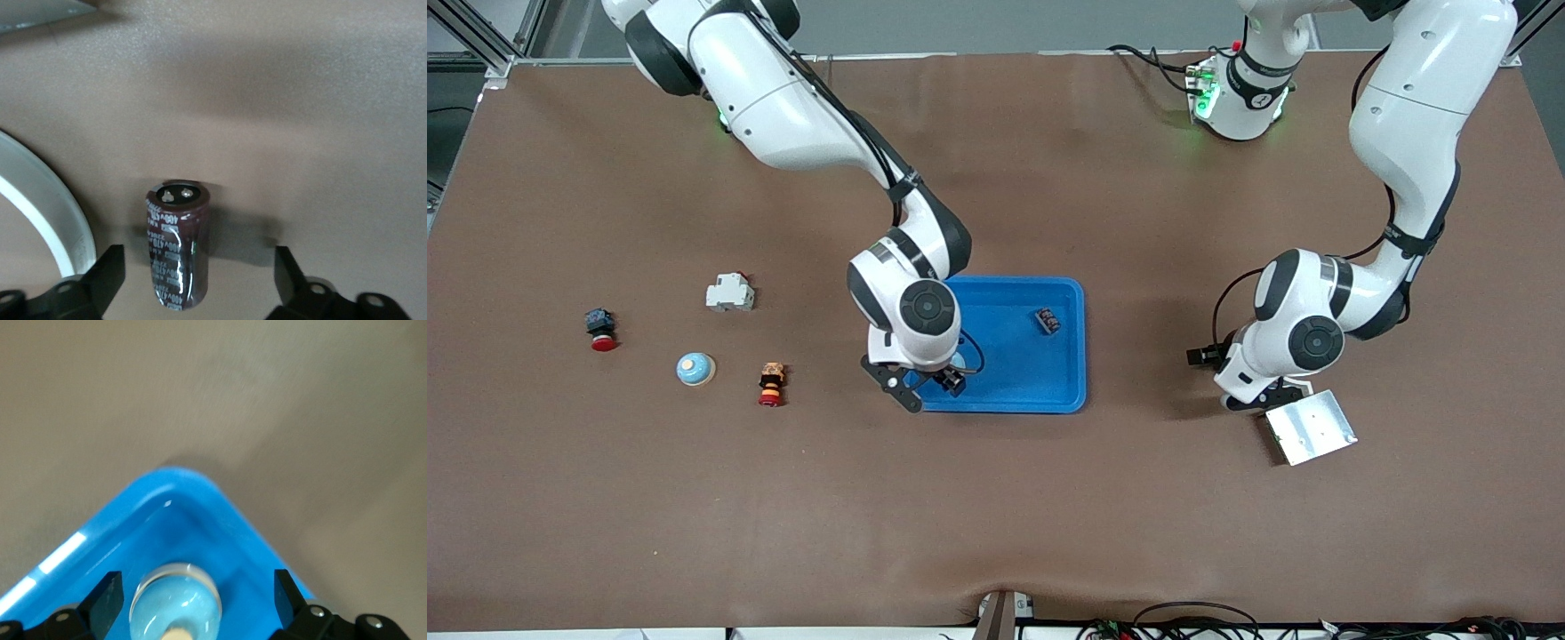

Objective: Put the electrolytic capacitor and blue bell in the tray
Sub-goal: 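Grasp the second capacitor with the left gripper while the right gripper returns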

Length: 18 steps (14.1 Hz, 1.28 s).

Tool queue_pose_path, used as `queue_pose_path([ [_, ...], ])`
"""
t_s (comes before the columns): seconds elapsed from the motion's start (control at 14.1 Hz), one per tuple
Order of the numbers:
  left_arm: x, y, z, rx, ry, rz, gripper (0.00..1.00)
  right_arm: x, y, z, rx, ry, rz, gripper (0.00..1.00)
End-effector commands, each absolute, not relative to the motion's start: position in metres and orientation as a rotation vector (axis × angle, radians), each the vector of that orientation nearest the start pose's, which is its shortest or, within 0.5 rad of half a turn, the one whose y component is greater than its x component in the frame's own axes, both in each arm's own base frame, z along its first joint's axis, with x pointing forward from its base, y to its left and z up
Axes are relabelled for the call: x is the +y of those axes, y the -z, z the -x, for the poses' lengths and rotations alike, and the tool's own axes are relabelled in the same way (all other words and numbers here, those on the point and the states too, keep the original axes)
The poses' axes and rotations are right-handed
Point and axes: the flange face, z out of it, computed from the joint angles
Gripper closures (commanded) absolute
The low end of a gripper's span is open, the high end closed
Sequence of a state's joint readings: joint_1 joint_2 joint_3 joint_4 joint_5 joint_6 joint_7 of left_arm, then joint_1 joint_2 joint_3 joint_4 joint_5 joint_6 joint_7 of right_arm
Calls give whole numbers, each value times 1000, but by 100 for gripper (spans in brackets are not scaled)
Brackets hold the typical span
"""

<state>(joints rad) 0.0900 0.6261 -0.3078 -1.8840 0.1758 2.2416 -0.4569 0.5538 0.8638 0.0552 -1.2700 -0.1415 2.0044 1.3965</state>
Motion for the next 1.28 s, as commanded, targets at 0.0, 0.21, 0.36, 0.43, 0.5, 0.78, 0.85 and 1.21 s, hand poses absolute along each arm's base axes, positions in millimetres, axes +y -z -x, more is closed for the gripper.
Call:
queue_pose_path([
  [0.0,-124,-169,-600,-243,-335,3082,35,390,-251,-627,1138,-98,3093,0],
  [0.21,-124,-167,-600,-246,-340,3082,61,355,-278,-637,1004,-184,3183,0],
  [0.36,-124,-167,-600,-248,-340,3082,81,326,-316,-646,891,-207,3208,0],
  [0.43,-124,-167,-600,-251,-340,3081,89,311,-334,-651,855,-200,3212,0],
  [0.5,-123,-167,-600,-253,-340,3081,97,295,-344,-653,836,-224,3226,0],
  [0.78,-124,-172,-603,-302,-325,3076,100,217,-378,-669,708,-301,3249,0],
  [0.85,-124,-173,-603,-305,-320,3076,100,202,-386,-673,692,-296,3243,0],
  [1.21,-126,-185,-611,-328,-294,3076,100,152,-389,-682,540,-301,3256,0],
])
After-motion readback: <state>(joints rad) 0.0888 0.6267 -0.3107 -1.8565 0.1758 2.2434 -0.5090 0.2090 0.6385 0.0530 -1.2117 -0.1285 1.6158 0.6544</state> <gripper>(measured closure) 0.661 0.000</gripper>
